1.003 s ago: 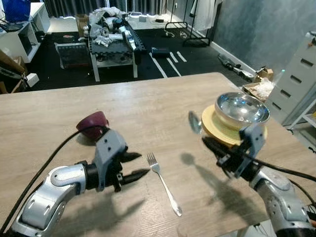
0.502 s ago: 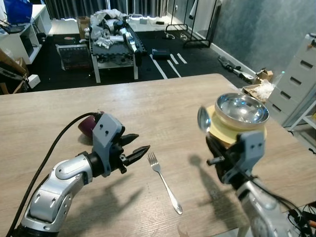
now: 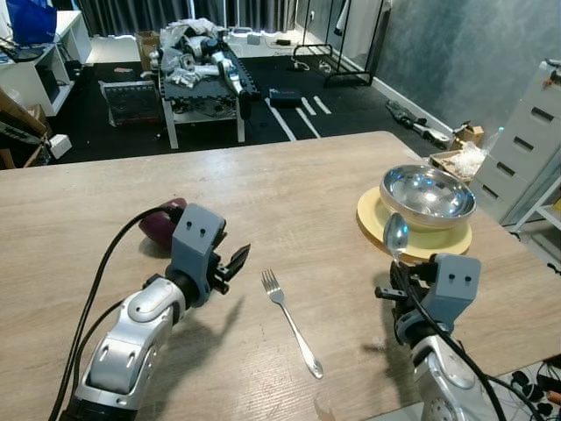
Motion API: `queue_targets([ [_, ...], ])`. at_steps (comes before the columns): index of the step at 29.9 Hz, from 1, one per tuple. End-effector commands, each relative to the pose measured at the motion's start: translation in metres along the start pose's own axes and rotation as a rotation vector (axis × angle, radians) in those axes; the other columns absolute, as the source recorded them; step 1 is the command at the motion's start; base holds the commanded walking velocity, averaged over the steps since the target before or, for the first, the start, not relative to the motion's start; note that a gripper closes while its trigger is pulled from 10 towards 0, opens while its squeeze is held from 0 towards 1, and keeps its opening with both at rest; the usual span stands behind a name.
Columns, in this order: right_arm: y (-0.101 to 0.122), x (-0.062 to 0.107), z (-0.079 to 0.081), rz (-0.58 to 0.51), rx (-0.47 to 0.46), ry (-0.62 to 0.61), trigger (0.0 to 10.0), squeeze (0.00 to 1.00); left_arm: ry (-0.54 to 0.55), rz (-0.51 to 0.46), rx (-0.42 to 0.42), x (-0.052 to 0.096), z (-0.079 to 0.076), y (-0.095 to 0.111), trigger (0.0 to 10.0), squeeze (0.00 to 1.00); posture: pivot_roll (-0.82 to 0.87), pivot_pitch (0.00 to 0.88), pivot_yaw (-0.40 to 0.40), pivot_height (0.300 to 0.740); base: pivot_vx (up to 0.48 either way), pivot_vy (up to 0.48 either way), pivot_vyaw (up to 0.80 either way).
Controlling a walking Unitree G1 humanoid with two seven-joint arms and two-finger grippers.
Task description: Setting the table
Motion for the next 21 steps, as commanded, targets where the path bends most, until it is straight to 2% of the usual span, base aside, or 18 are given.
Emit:
queue_targets([
  [1,0.0008,-0.0007,-0.0048,-0.009,0.015,-0.026,10.0,0.00,0.046,0.023,0.012,-0.0014,0.0025,-0.0048,10.0,0.00,0.09,0.074,0.061,0.740,0.000,0.000,0.00],
  [4,0.0013,-0.0015,-0.0047,-0.014,0.021,-0.034,10.0,0.00,0.088,0.022,0.037,-0.0027,0.0042,-0.0059,10.0,0.00,0.09,0.073,0.060,0.740,0.000,0.000,0.00],
  [9,0.0010,-0.0022,-0.0036,-0.014,0.024,-0.035,10.0,0.00,0.097,0.016,0.044,-0.0035,0.0039,-0.0056,10.0,0.00,0.09,0.071,0.061,0.740,0.000,0.000,0.00],
  [21,0.0010,-0.0038,-0.0050,-0.019,0.033,-0.047,10.0,0.00,0.100,0.008,0.051,-0.0044,0.0039,-0.0051,10.0,0.00,0.09,0.071,0.063,0.740,-0.365,0.000,0.00],
])
Point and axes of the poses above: a point about 5 cm out from each wrist's last joint towards the gripper, its own x axis pointing back from the gripper into the wrist, its own y axis along the axis of the wrist's last joint, z = x × y, the point moved 1 cm from there along -x, pointing out of the wrist towards the gripper, and after that the axes turned 9 degrees about -x, right-handed, at the moved point
